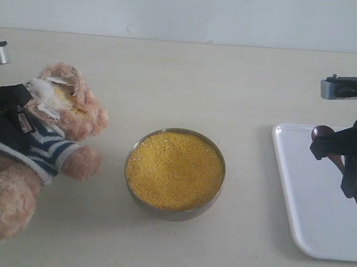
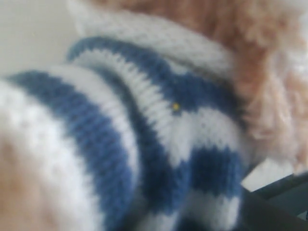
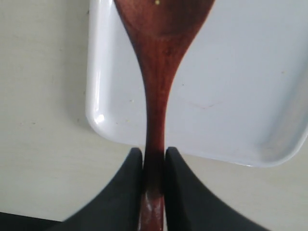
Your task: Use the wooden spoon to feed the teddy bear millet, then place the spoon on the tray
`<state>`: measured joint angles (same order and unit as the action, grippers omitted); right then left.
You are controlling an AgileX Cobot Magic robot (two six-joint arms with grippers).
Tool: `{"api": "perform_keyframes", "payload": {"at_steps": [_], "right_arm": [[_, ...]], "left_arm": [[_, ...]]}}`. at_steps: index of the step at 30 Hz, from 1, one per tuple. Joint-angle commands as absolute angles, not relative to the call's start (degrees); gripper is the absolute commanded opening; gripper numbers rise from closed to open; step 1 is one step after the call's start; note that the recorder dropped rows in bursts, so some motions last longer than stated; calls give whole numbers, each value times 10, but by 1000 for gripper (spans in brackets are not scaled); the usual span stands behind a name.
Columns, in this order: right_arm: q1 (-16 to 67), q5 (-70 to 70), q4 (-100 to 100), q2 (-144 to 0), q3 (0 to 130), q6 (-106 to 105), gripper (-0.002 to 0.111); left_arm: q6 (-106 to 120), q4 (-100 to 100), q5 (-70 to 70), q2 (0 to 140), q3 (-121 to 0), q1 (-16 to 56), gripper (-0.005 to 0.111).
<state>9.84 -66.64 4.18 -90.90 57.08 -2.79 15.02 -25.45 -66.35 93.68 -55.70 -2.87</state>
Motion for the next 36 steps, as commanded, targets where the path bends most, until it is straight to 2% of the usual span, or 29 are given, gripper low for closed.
{"api": "perform_keyframes", "payload": {"at_steps": [1,20,36], "right_arm": [[96,-636,37,-928,565,-28,0],[96,-513,13,-1016,536,-15,0],[96,-482,0,-1041,536,-4,0]], "left_arm": [[155,-259,-638,937,-556,-31,4],[180,-272,-574,1015,-556,-31,4],[185,-276,-569,1038,-556,-31,4]]}}
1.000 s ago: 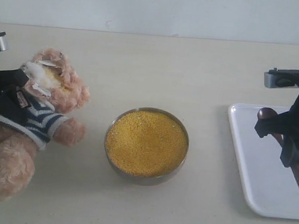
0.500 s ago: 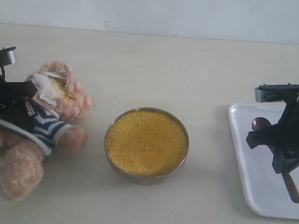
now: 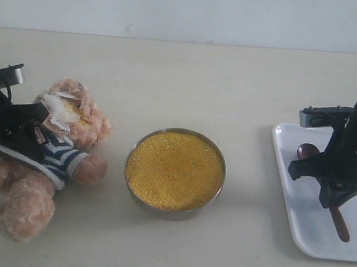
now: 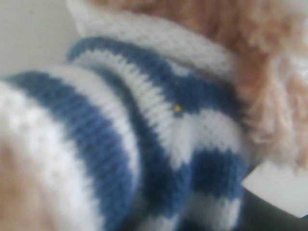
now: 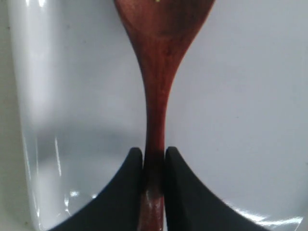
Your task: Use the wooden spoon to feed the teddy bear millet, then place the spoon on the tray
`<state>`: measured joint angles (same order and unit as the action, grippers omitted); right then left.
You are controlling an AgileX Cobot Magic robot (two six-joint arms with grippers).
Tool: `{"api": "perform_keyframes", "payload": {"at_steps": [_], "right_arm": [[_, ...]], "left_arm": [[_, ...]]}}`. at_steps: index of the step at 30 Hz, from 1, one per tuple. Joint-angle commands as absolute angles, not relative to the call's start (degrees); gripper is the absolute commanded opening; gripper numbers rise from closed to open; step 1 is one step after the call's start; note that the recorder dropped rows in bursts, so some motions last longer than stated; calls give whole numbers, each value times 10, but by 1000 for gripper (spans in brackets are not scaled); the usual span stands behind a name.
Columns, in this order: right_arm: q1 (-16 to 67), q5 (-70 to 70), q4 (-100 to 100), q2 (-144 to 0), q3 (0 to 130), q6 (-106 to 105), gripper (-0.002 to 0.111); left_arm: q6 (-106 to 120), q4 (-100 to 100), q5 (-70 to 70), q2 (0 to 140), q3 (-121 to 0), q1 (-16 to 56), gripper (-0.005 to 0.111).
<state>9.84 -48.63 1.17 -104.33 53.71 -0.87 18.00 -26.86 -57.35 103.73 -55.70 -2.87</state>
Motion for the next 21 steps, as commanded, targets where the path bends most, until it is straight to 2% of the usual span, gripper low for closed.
{"api": "perform_keyframes", "payload": {"at_steps": [1,5,7,14,18,21], "right_arm": [[96,-481,-3,-1041,536,-4,0],[96,-477,-7,-1041,536,-4,1],[96,-476,-7,-1041,536,-4,6],[96,-474,-7,-1041,536,0,39],[96,-474,-6,-1041,536,0,42],[96,-474,-6,-1041,536,0,42]], "left_arm": [[185,-276,-569,1038,-556,-31,4],[185,-276,-574,1038,-556,-31,4],[185,-276,-578,1038,-556,-31,8],[175,-276,-585,1038,-556,-31,46],[174,-279,-591,1038,-556,-31,63],[174,-291,-591,1038,-556,-31,70]]}}
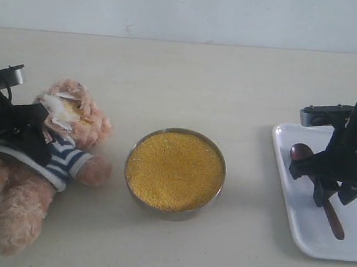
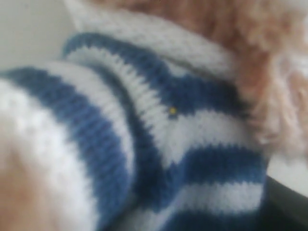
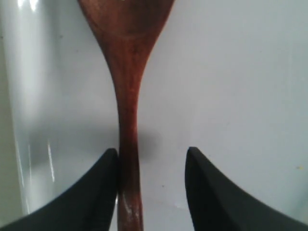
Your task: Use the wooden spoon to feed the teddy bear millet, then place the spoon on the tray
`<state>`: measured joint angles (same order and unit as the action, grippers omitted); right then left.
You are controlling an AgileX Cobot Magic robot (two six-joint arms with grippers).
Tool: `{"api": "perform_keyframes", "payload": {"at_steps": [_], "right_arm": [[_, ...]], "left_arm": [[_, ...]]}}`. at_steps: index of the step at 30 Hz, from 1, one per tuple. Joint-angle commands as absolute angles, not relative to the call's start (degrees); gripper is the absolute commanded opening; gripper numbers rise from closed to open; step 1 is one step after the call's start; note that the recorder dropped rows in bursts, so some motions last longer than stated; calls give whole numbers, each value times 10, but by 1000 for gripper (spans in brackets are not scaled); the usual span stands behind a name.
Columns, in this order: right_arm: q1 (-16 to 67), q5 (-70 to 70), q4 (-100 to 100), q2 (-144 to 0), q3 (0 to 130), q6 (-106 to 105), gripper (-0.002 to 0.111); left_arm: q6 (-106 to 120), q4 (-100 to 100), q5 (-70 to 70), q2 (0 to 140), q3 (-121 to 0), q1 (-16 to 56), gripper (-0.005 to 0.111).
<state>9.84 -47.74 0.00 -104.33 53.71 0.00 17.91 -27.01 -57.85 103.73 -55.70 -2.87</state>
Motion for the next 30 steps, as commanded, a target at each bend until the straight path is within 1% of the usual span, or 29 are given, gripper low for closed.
{"api": "perform_keyframes", "payload": {"at_steps": [1,5,17,30], "right_arm": [[96,-474,-6,-1041,536,0,42],[96,-474,-6,-1040,536,0,42],[96,-473,-6,-1034,536,0,42],[96,-467,-6,-999,539,-4,42]], "left_arm": [[174,-292,-593,1038,-556,-31,72],[176,-292,-598,1038,-556,-31,78],[176,-285,-677,1036,-619,-31,78],[143,-213,-700,1036,-654,-31,78]]}}
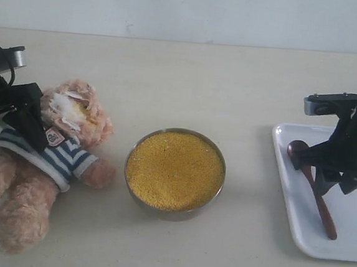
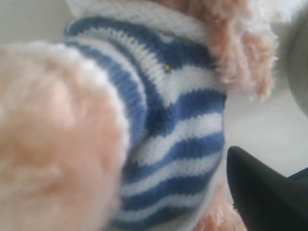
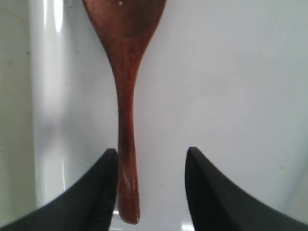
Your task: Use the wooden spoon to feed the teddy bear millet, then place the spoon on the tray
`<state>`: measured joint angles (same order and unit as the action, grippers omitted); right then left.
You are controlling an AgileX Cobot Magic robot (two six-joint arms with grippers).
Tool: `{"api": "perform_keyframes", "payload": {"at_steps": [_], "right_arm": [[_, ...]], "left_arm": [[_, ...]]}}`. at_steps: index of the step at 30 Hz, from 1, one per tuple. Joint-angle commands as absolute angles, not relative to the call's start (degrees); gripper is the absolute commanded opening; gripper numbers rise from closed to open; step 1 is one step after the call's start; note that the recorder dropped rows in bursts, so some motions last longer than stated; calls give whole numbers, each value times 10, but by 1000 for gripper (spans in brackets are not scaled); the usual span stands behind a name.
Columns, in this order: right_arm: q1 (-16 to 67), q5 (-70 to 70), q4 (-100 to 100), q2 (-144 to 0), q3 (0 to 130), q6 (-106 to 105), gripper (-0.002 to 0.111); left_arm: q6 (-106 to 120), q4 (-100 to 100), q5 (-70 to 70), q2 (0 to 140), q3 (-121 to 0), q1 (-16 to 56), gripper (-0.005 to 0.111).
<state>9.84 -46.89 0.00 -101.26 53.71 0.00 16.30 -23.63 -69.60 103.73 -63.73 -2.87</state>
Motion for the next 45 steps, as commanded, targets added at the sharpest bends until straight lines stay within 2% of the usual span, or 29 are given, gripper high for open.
{"api": "perform_keyframes", "payload": {"at_steps": [1,15,28,30,32,35,36,40,45], "right_arm": [[96,-467,-6,-998,539,-4,42],[96,-466,-3,-989,539,0,42],[97,-430,12,-942,539,-10,42],[97,-424,13,-917,539,-10,41],[97,-423,18,-893,539,-11,33],[97,-423,83,-835,539,-74,9],[97,-423,128,-810,539,-111,0],[97,-420,252,-697,539,-213,0],[97,-418,252,-537,539,-208,0]], "left_arm": [[140,-212,-700,1036,-657,-31,78],[107,-171,-700,1021,-700,-31,78],[98,-156,-700,932,-781,-31,76],[90,-156,-700,915,-781,-31,64],[87,-156,-700,900,-781,-31,42],[85,-164,-700,871,-781,-31,8],[85,-172,-700,858,-781,-31,4],[94,-209,-700,788,-779,-31,4],[140,-258,-700,663,-751,-31,4]]}}
